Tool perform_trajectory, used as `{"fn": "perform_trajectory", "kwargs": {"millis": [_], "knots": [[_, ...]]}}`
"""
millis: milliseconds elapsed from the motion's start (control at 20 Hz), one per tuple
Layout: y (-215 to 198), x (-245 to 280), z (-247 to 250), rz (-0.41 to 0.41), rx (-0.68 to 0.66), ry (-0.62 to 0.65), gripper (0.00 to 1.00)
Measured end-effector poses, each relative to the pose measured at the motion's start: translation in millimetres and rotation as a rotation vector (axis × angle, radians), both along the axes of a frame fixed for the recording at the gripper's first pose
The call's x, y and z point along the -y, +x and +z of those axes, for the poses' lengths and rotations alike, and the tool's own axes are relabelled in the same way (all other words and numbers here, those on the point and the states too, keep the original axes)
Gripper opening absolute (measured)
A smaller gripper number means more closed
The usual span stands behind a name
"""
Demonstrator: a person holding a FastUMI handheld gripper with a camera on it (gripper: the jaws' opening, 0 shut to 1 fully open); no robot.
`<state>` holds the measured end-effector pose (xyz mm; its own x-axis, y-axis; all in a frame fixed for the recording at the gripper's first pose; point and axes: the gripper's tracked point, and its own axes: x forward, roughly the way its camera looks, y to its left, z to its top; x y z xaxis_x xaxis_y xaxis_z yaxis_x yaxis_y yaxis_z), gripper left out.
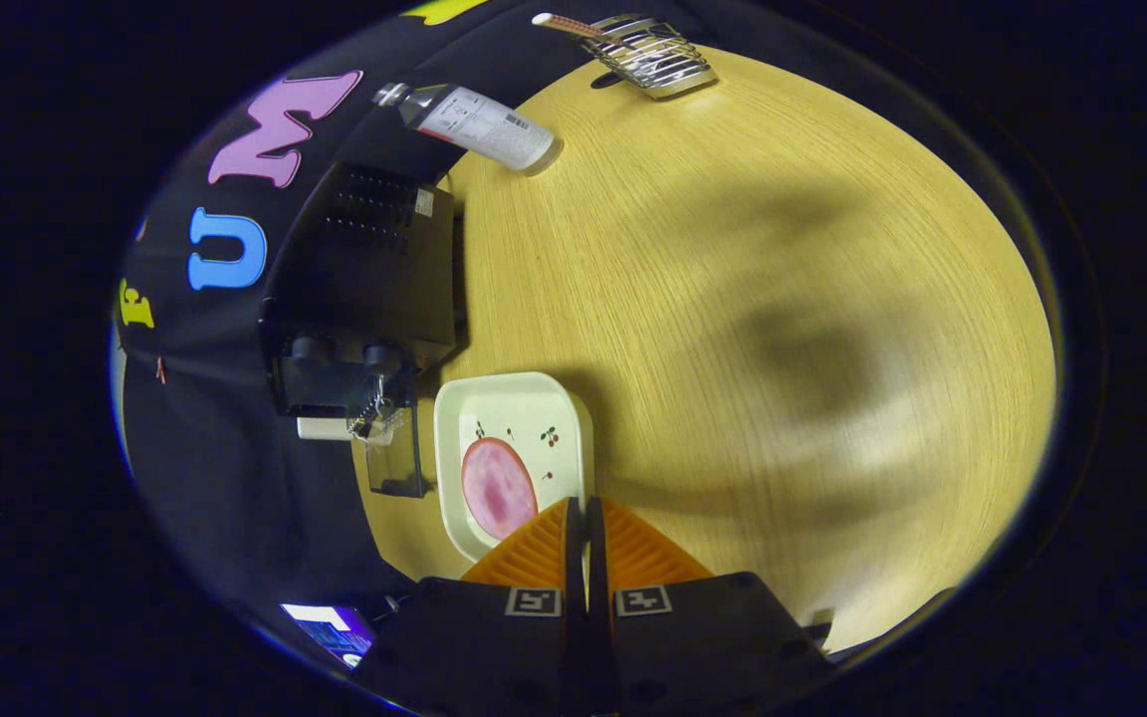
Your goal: Open the toaster oven, put the food inside, and close the toaster oven door.
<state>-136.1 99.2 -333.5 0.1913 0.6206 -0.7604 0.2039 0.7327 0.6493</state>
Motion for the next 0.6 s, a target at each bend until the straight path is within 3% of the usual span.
{"fn": "perform_trajectory", "kwargs": {"millis": [250,600], "knots": [[-16.4,-20.0,25.6,-0.105,0.01,0.063,0.05],[-36.0,-61.1,55.3,-0.225,0.024,0.058,0.05]]}}
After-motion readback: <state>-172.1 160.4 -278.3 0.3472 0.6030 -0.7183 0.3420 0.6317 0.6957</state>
